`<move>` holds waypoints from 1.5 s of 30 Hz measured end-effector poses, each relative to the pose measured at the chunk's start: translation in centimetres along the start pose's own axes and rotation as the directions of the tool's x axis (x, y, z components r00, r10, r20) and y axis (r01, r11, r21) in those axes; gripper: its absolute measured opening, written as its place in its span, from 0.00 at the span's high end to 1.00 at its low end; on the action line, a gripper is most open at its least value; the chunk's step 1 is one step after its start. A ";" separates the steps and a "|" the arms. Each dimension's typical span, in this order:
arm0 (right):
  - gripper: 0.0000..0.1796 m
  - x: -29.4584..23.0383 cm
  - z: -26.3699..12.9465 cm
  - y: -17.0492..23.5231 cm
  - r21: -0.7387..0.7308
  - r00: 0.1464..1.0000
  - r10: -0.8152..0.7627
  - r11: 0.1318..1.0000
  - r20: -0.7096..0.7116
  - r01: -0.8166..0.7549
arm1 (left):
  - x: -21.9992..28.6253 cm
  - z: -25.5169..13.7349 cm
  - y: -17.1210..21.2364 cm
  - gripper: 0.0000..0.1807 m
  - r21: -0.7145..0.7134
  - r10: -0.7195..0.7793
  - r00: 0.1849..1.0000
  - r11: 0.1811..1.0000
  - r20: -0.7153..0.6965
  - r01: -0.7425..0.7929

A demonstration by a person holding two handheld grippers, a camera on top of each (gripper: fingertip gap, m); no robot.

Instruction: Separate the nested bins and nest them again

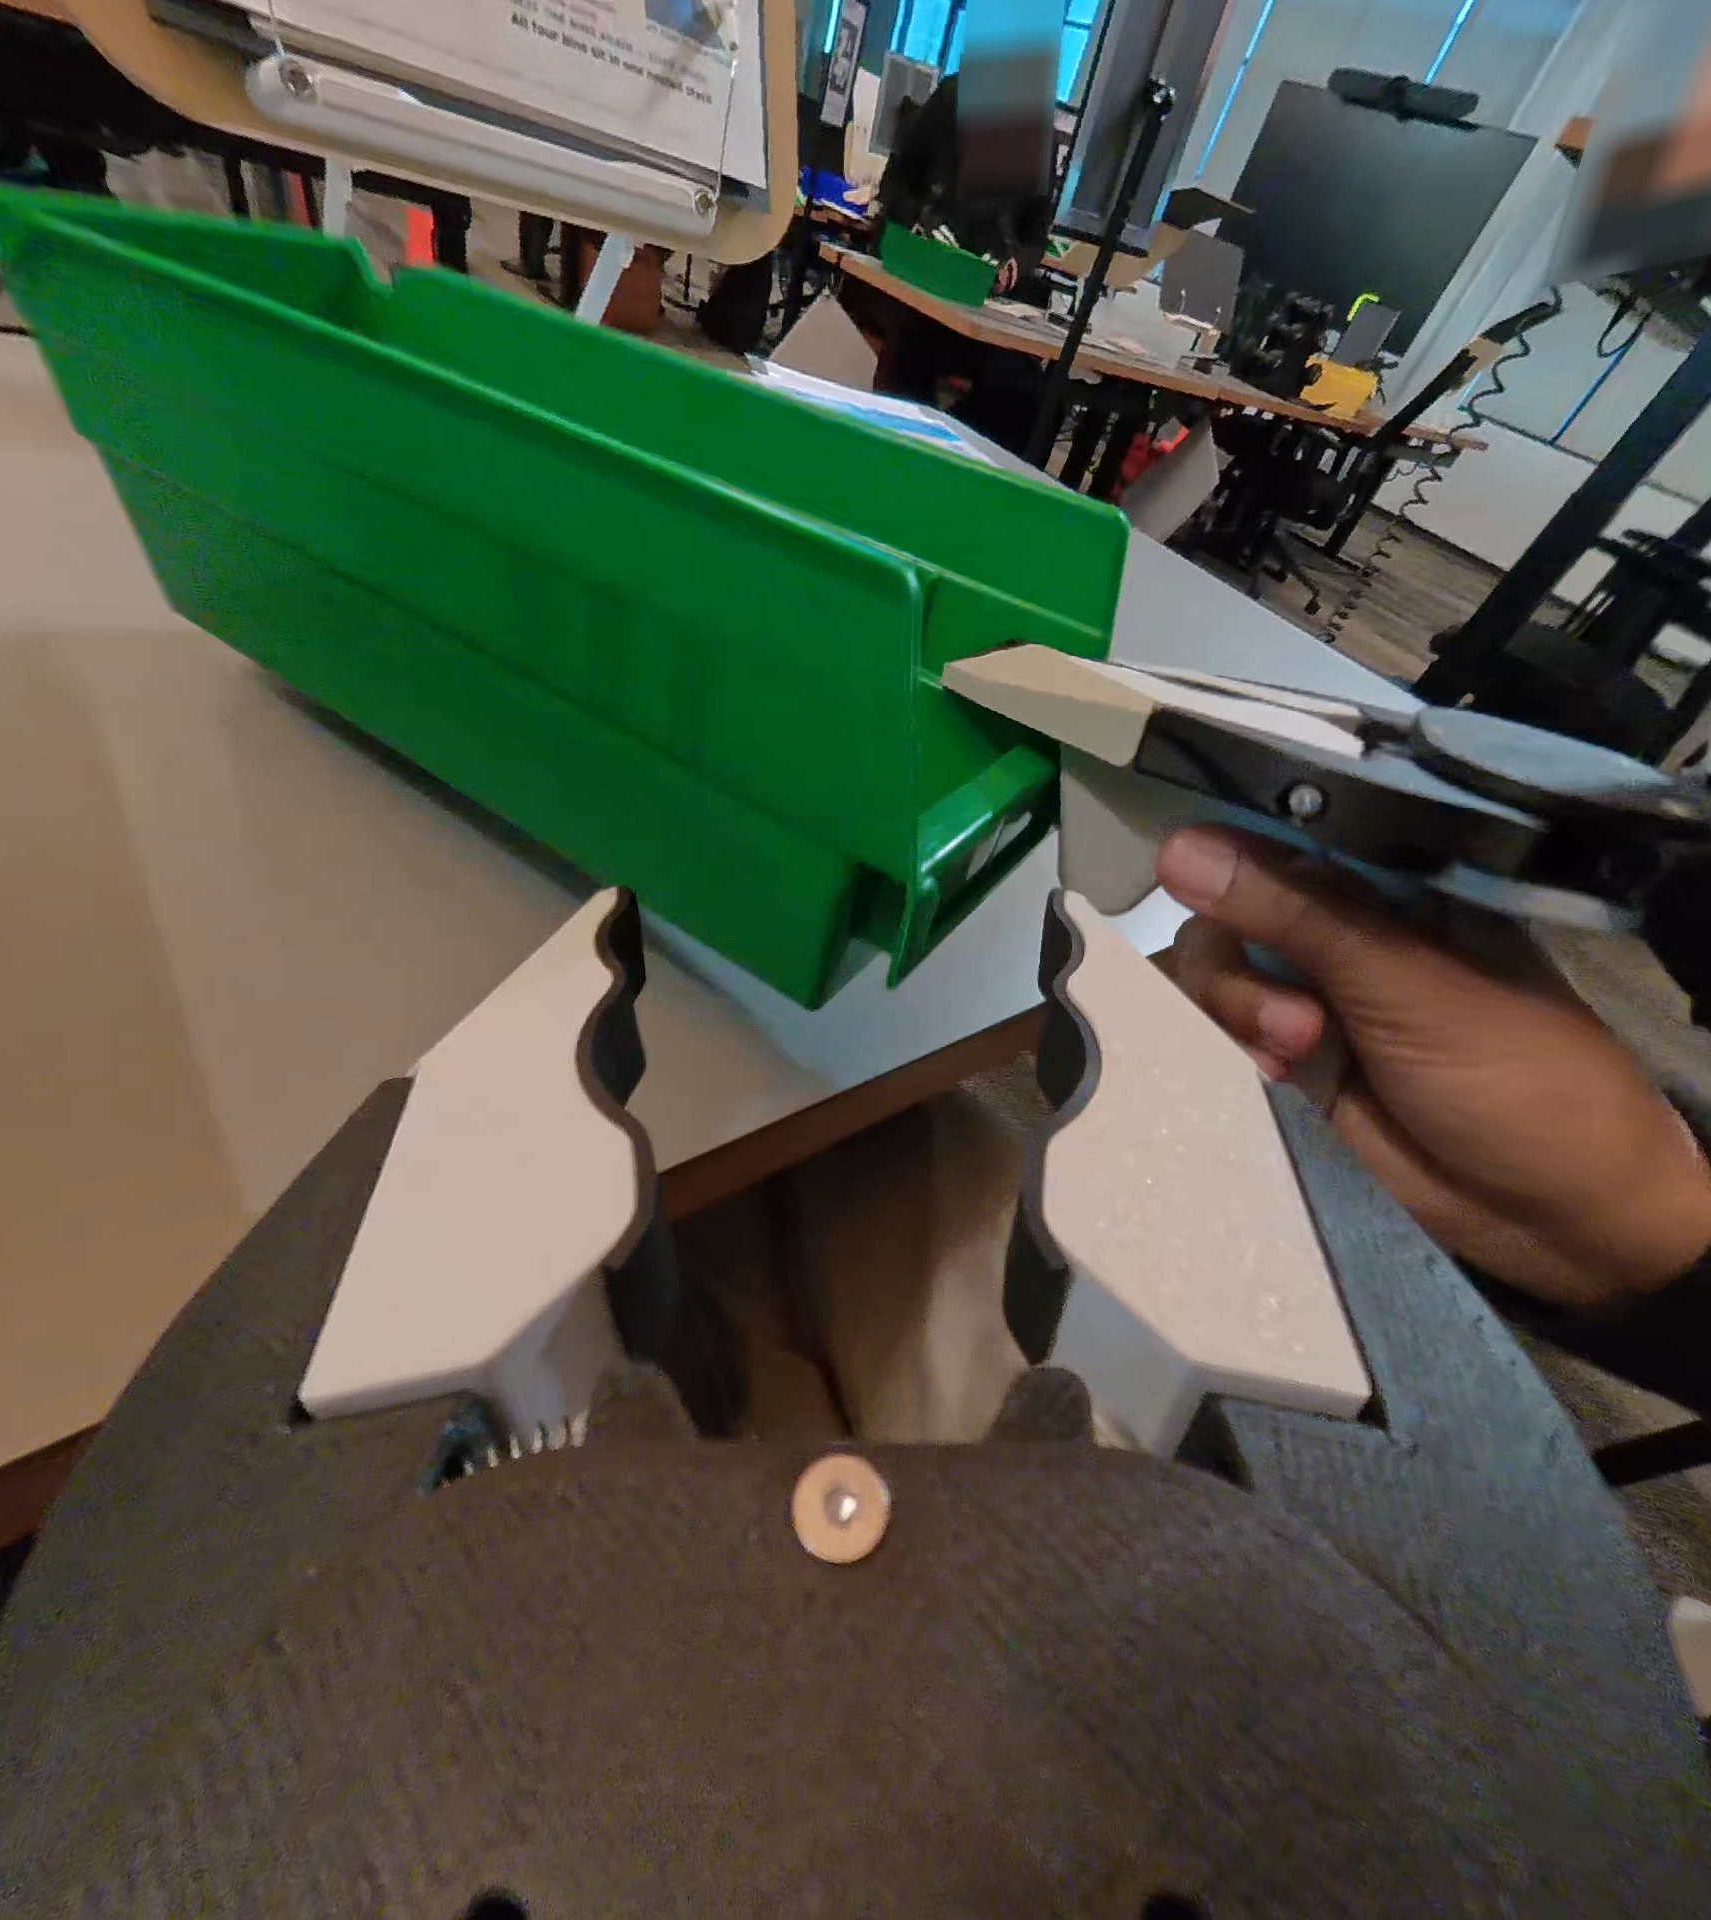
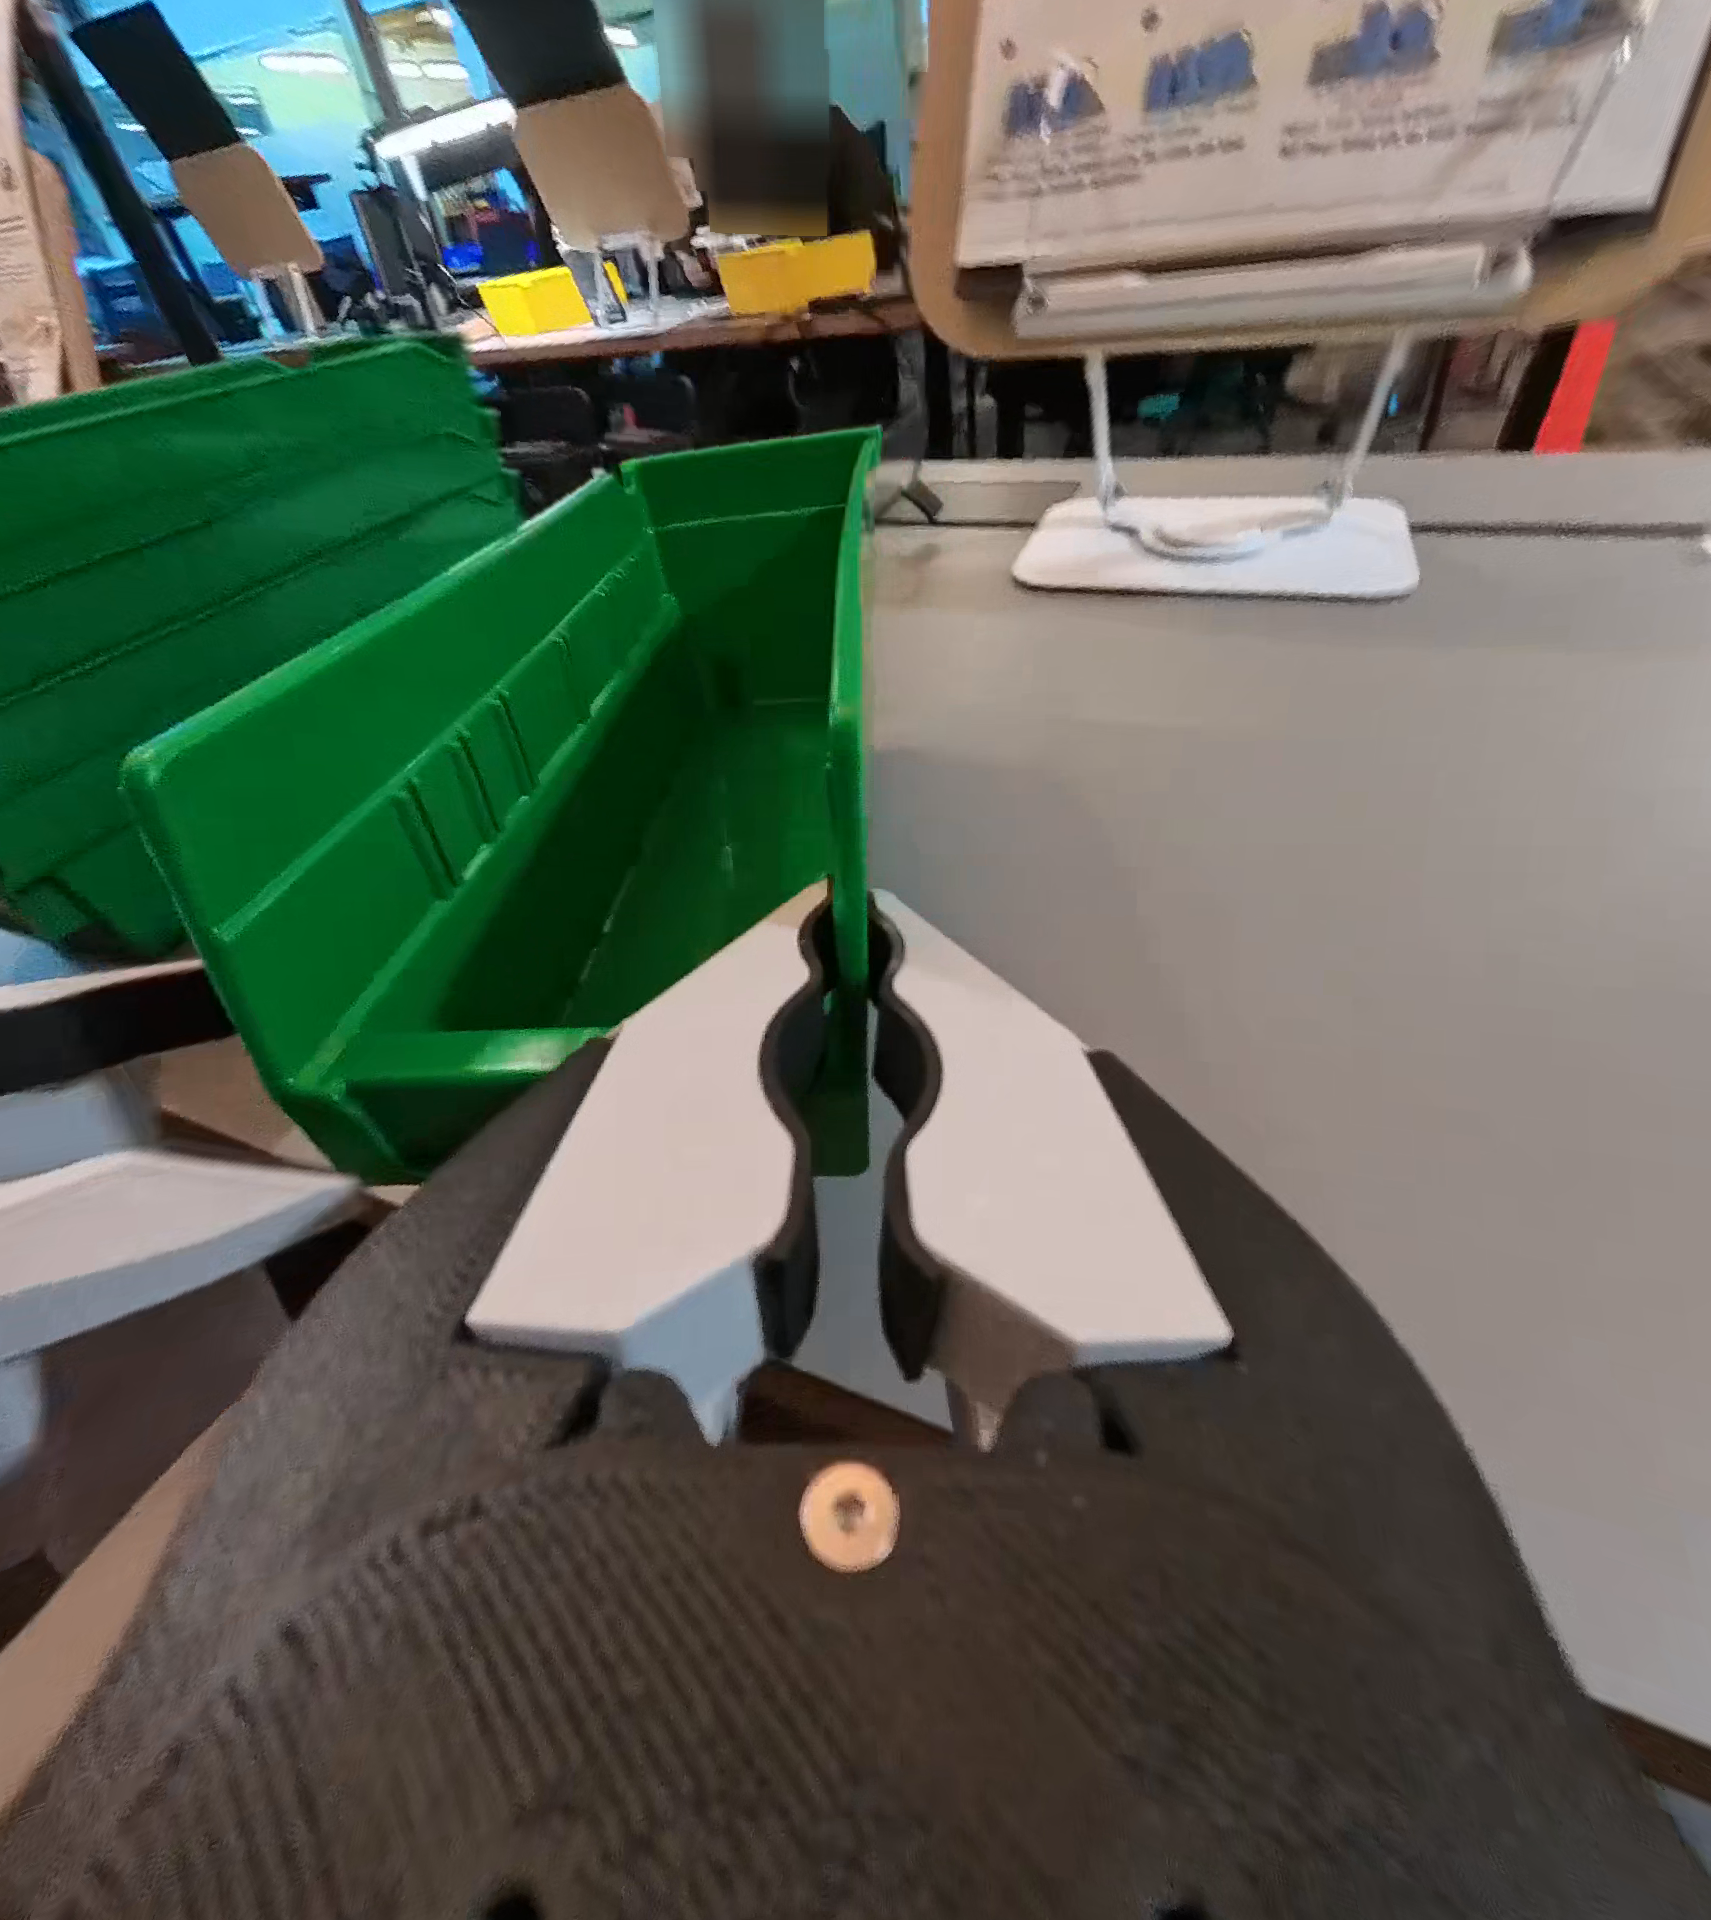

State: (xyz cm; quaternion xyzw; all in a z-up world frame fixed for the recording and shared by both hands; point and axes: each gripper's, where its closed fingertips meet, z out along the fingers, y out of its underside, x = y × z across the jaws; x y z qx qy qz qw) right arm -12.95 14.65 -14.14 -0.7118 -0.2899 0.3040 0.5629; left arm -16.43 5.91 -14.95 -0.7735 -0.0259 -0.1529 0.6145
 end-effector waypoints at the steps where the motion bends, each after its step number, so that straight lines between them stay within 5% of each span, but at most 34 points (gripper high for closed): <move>1: 1.00 -0.9 -0.4 -0.4 0.025 0.999 -0.032 0.999 0.006 0.032 | 0.1 0.0 0.0 0.59 0.002 -0.018 1.000 1.000 -0.008 0.018; 9: 1.00 -5.3 -2.9 -4.0 0.266 0.944 -0.327 0.908 -0.033 0.324 | 0.0 -1.1 -1.2 0.61 0.099 0.021 1.000 0.995 -0.021 -0.019; 22: 1.00 -4.3 -2.7 -3.6 0.235 0.974 -0.228 0.946 -0.009 0.223 | 0.3 -1.5 -2.0 0.64 0.143 -0.035 0.990 0.988 -0.136 0.055; 25: 1.00 -3.3 -2.4 -3.2 0.199 0.987 -0.159 0.967 0.002 0.156 | 0.7 -2.2 -2.6 0.75 0.180 -0.012 0.985 0.983 -0.173 0.043; 35: 0.98 -6.0 -2.6 -2.7 0.223 0.929 -0.367 0.903 -0.049 0.369 | -2.4 -1.8 -1.5 0.76 0.133 0.012 0.999 0.991 0.043 -0.018; 45: 0.89 -11.0 -4.1 -2.1 0.314 0.801 -0.598 0.761 -0.002 0.568 | -6.4 -2.3 -1.5 0.99 0.133 -0.278 0.959 0.954 0.059 0.268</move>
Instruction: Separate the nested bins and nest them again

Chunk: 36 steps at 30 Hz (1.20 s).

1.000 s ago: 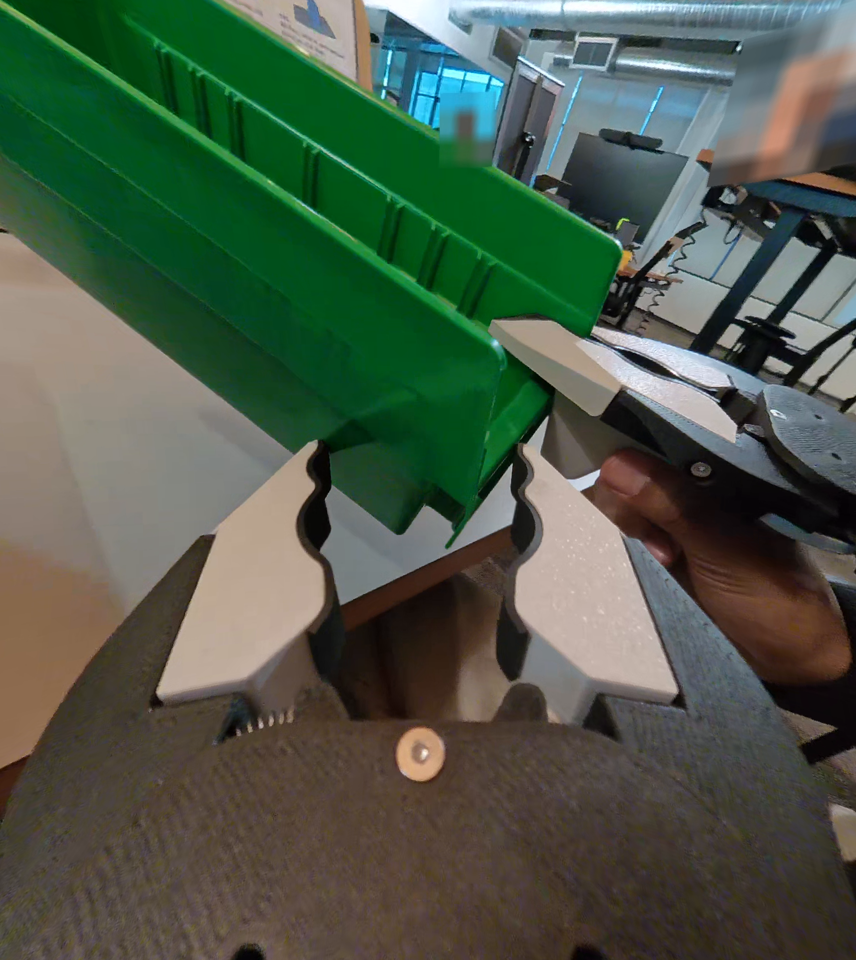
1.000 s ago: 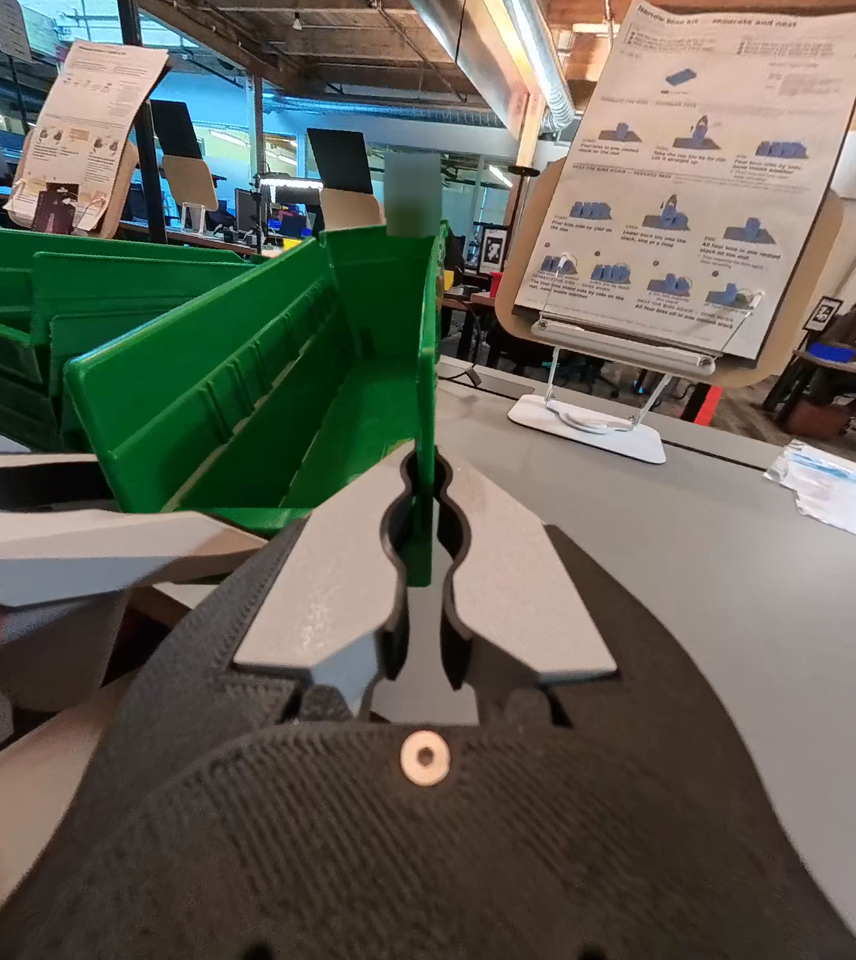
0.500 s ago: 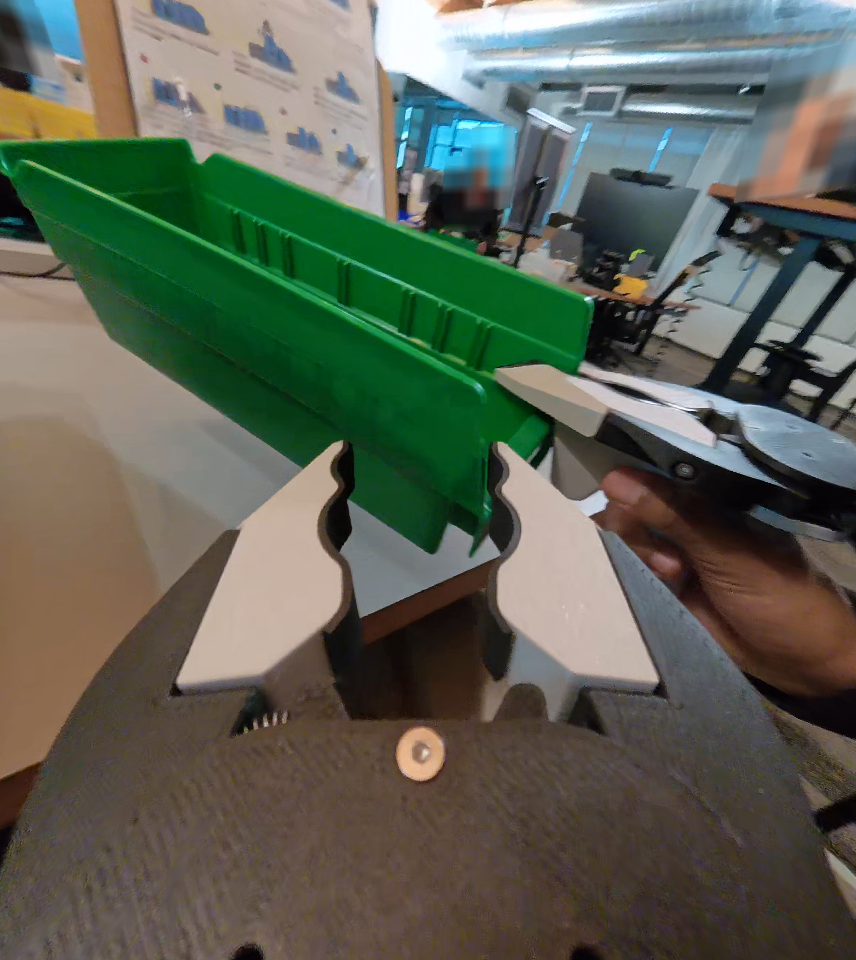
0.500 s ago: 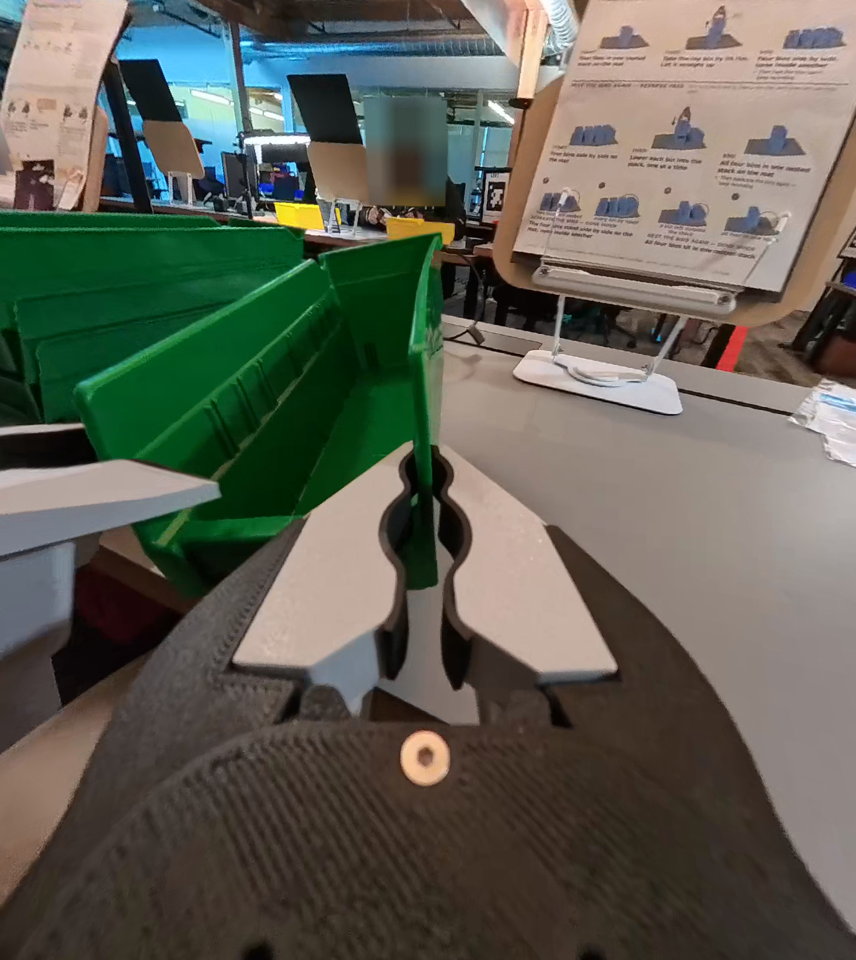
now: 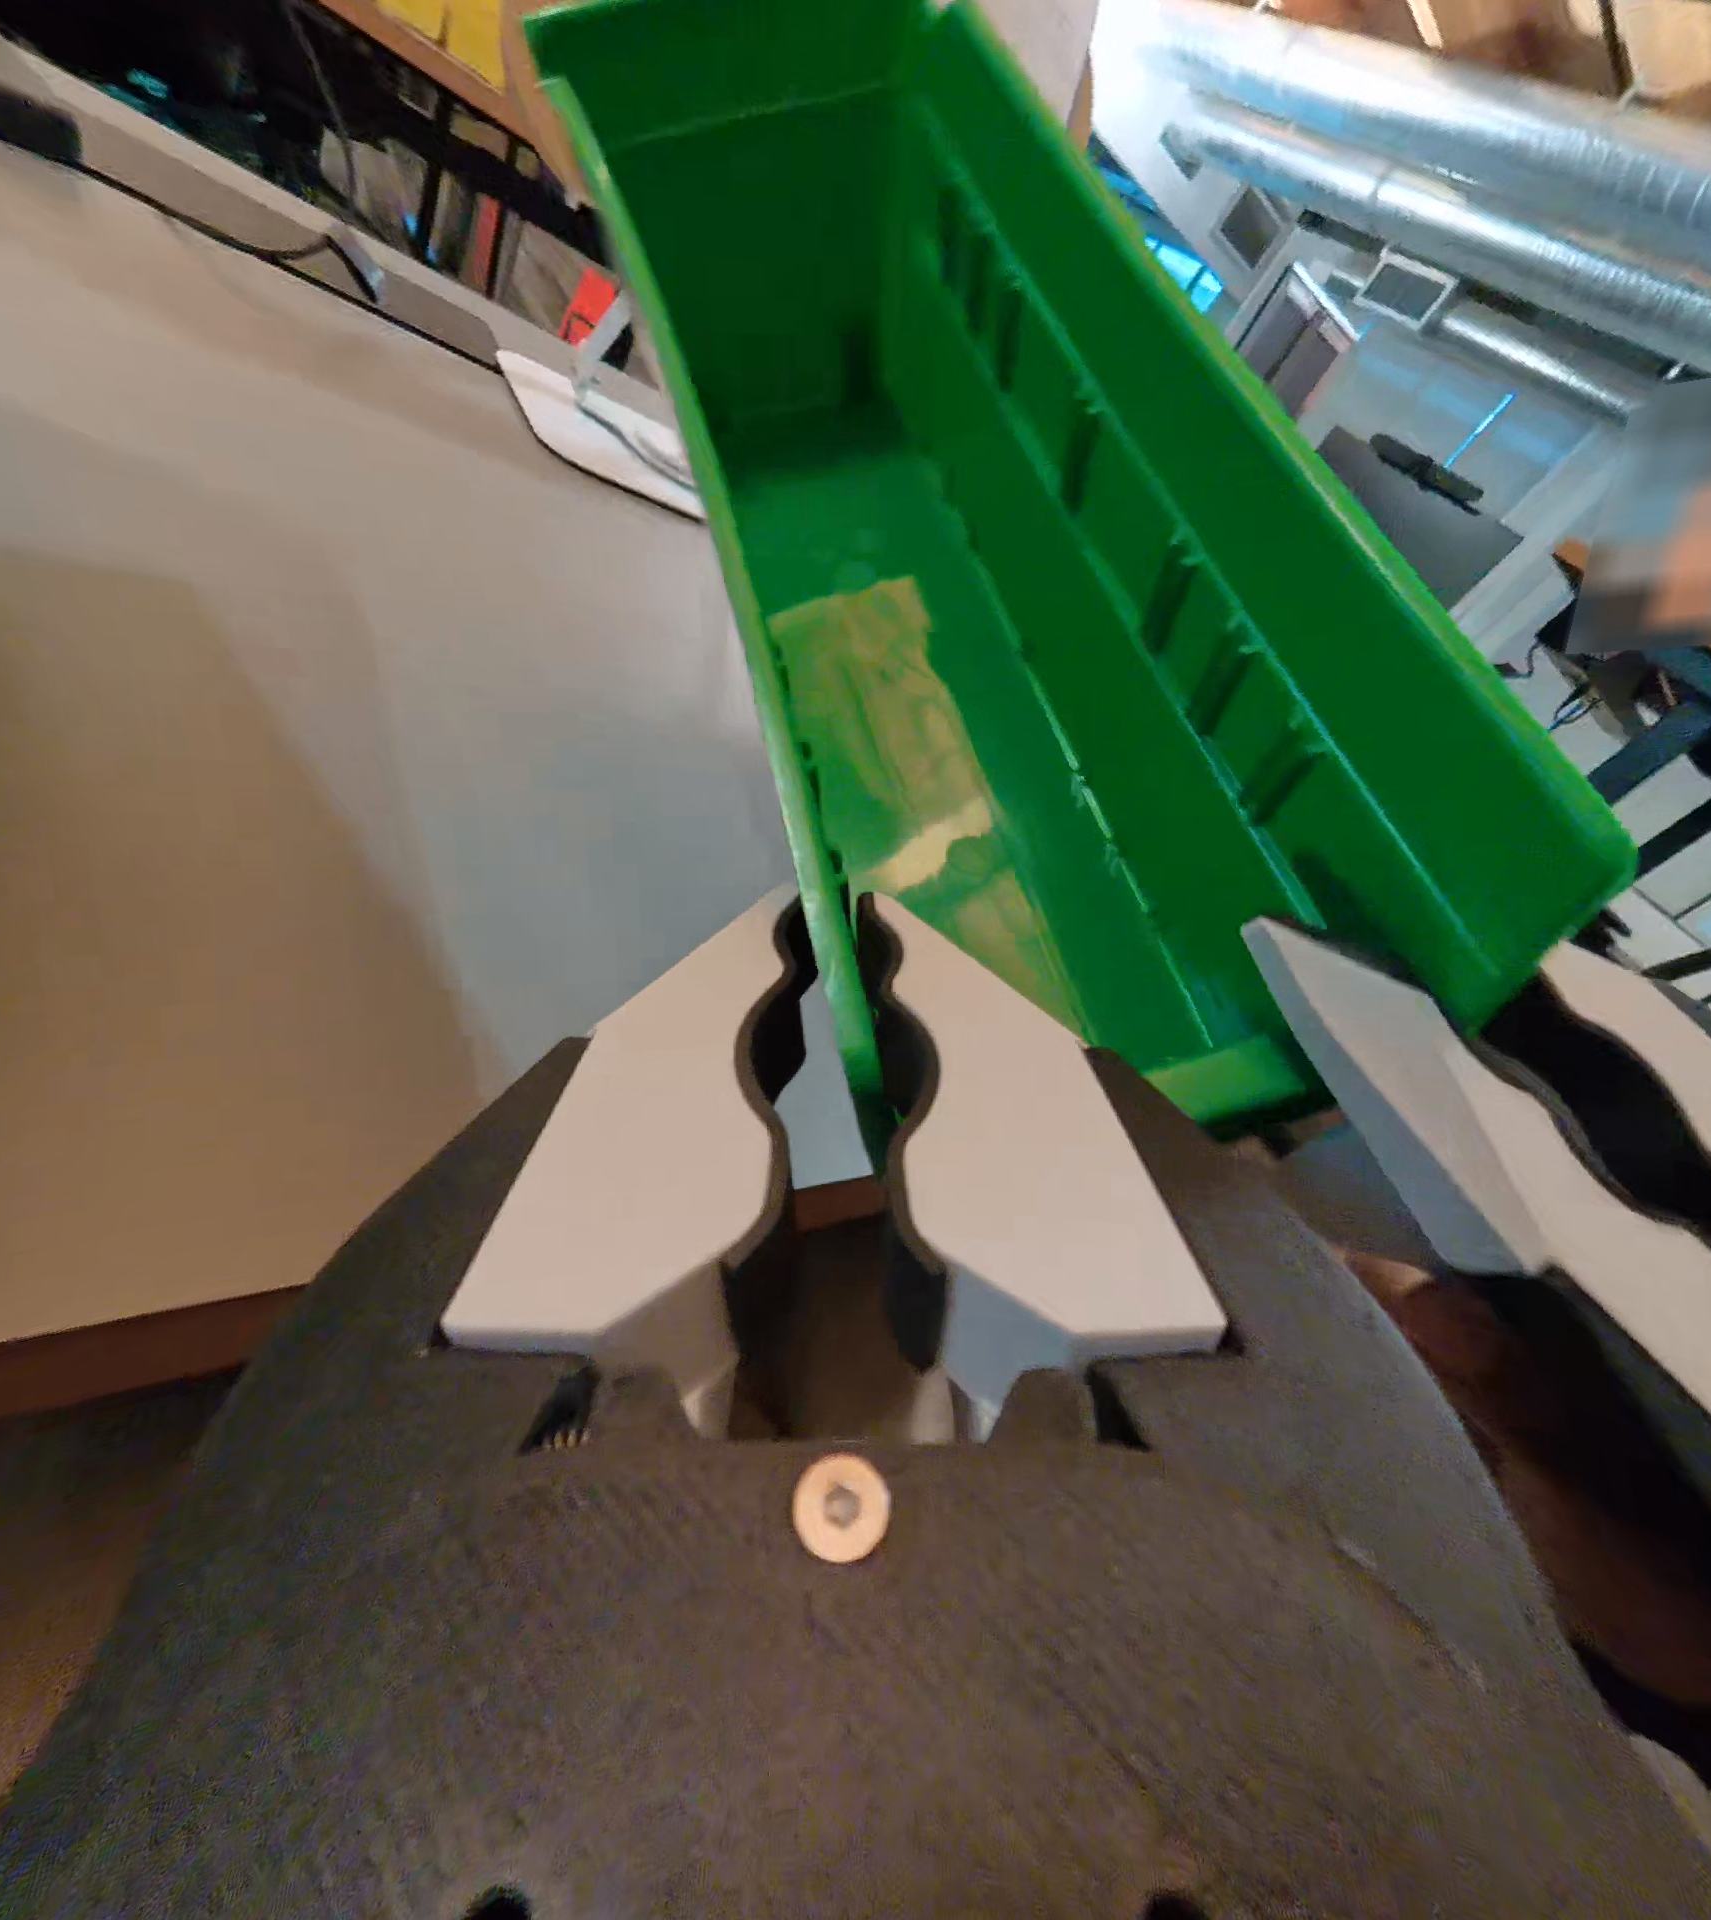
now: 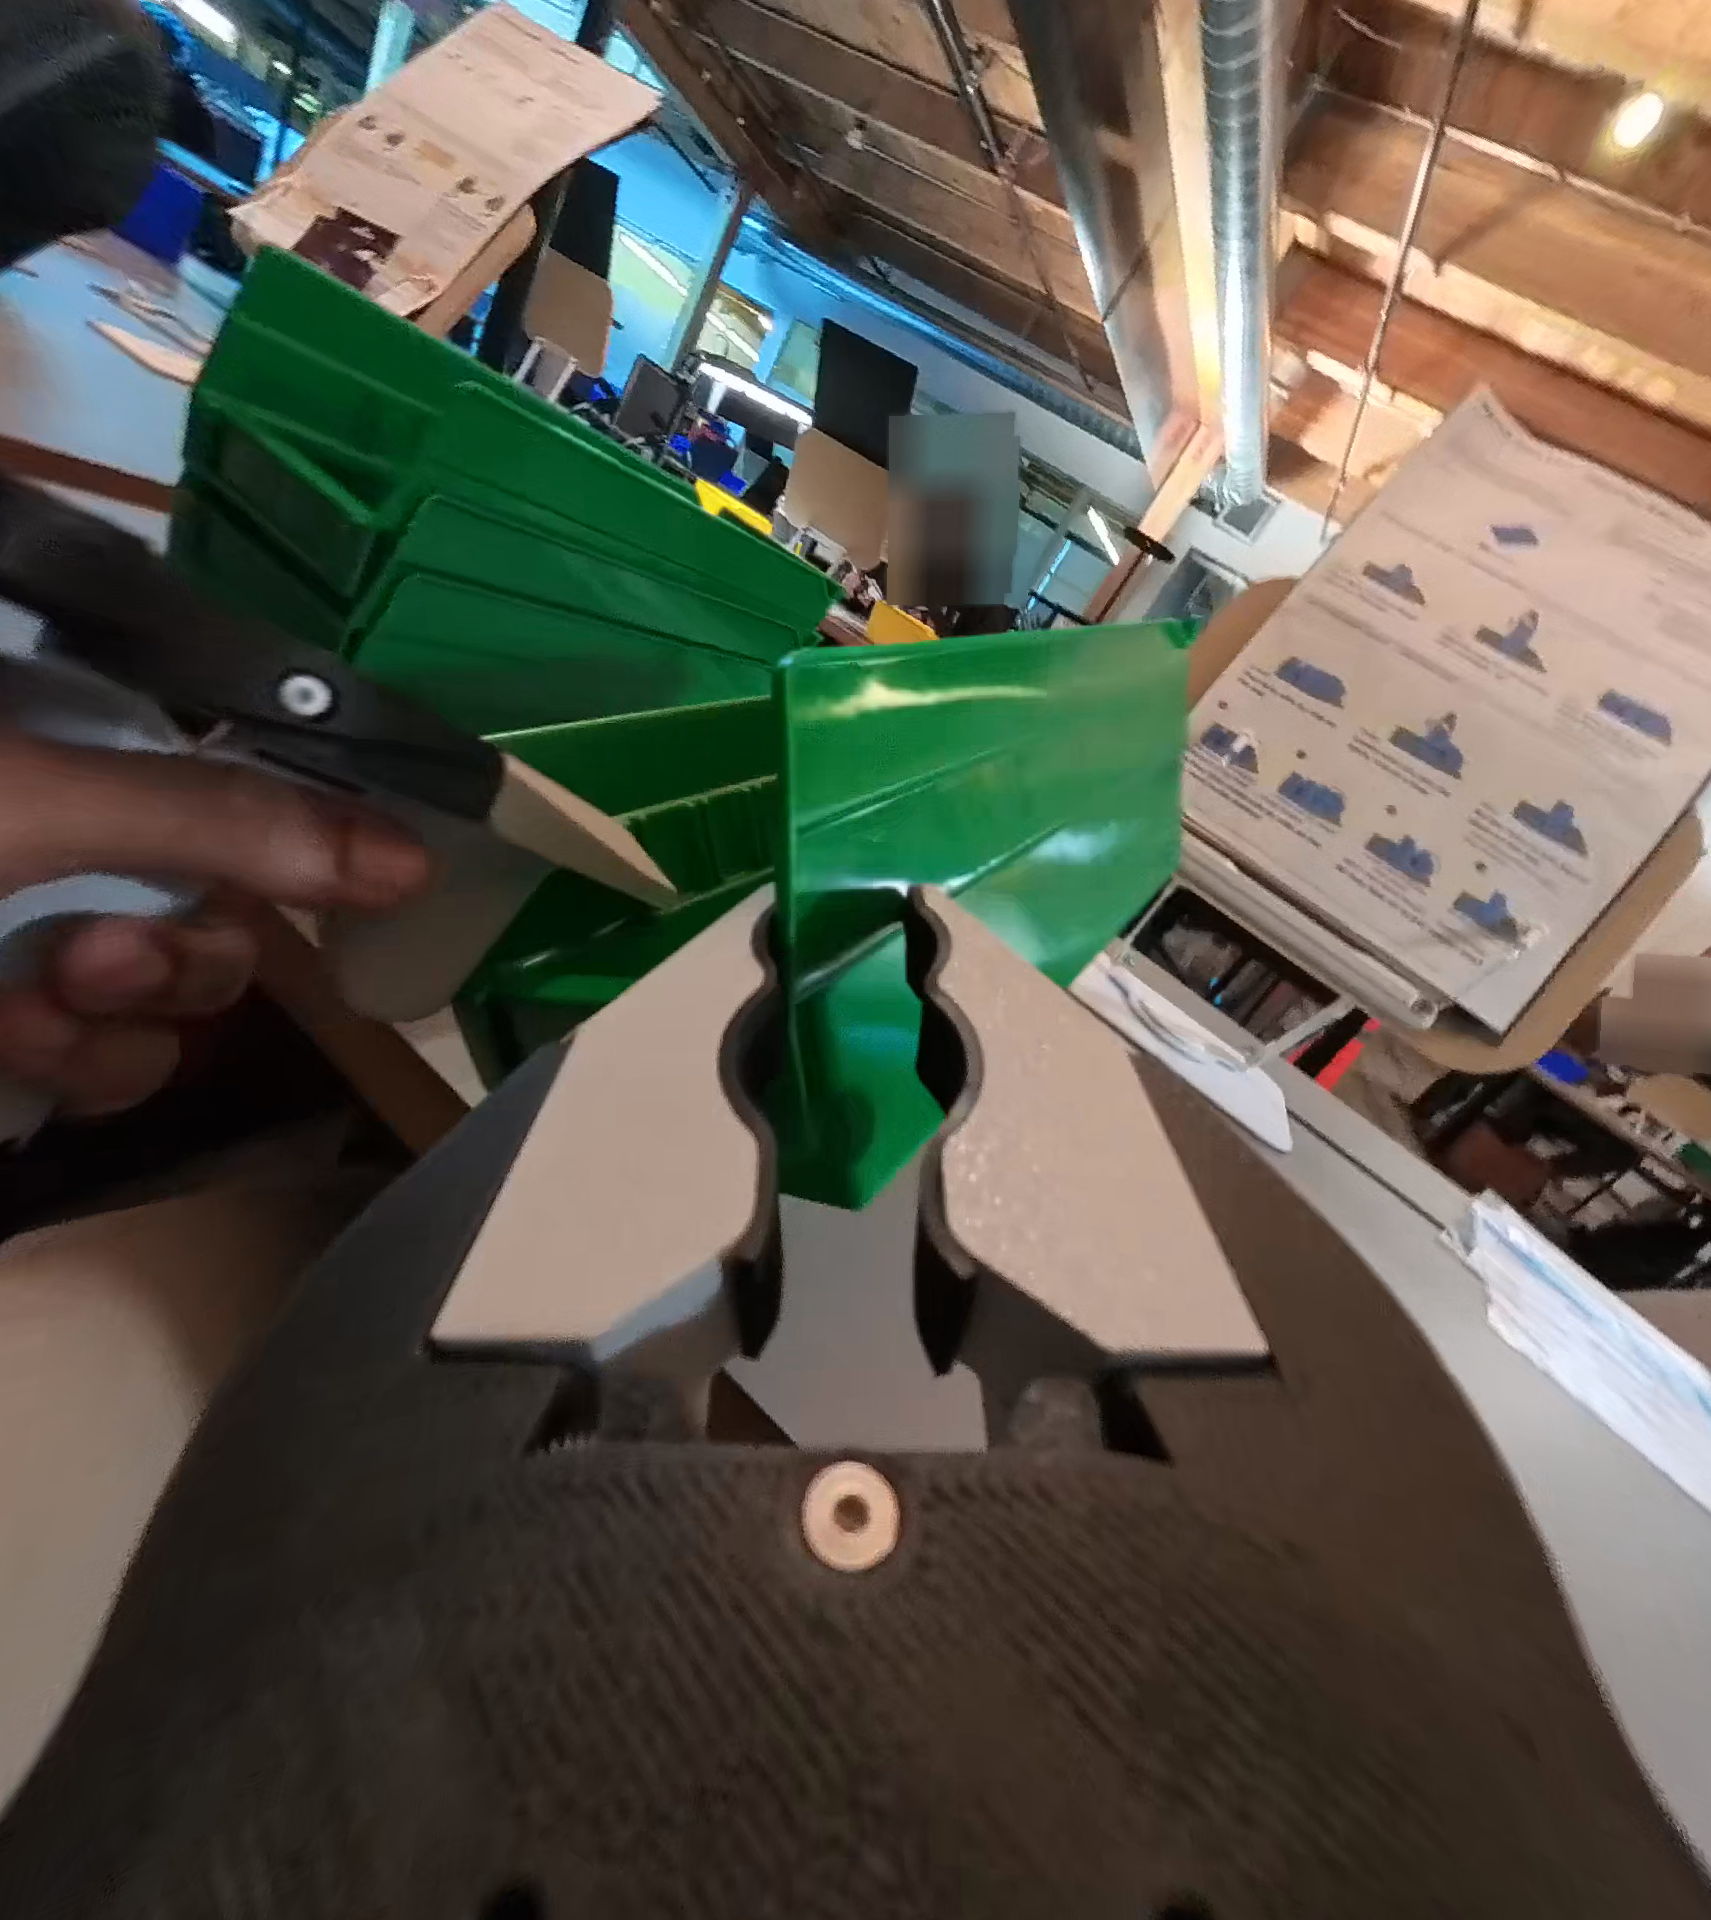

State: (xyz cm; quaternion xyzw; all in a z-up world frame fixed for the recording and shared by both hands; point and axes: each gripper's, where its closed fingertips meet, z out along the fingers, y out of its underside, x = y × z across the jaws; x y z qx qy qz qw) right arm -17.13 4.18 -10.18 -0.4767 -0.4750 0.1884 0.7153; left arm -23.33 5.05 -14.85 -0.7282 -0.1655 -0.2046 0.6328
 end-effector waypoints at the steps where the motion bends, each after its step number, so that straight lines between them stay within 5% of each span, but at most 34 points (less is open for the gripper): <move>1: 0.89 -0.2 -0.1 -0.2 0.011 1.000 -0.022 1.000 -0.003 0.022 | -0.1 0.0 -0.1 0.99 0.000 0.014 1.000 1.000 -0.001 -0.014; 12: 0.84 -1.9 -0.7 -1.0 0.086 0.994 -0.011 0.996 0.112 0.002 | 0.2 -1.4 -4.8 0.99 0.145 0.106 0.994 0.984 0.016 -0.107; 19: 0.88 -0.2 -0.9 -0.1 0.060 0.994 0.063 0.996 0.093 -0.068 | 0.2 -4.6 -17.9 0.99 0.321 0.344 0.924 0.867 0.168 -0.381; 24: 0.88 0.7 -0.7 1.2 0.006 0.991 0.105 0.994 0.082 -0.106 | -6.3 -8.0 -25.0 0.99 0.214 0.315 0.903 0.899 0.291 -0.382; 30: 0.88 -0.4 -0.5 1.9 -0.029 0.989 0.090 0.996 0.114 -0.087 | -13.2 -9.9 -24.7 0.99 0.094 0.281 0.834 0.926 0.475 -0.366; 36: 0.88 -1.4 -0.4 2.1 -0.036 0.989 0.054 0.998 0.138 -0.050 | -14.4 -8.9 -22.9 0.99 0.021 0.235 0.883 0.964 0.407 -0.266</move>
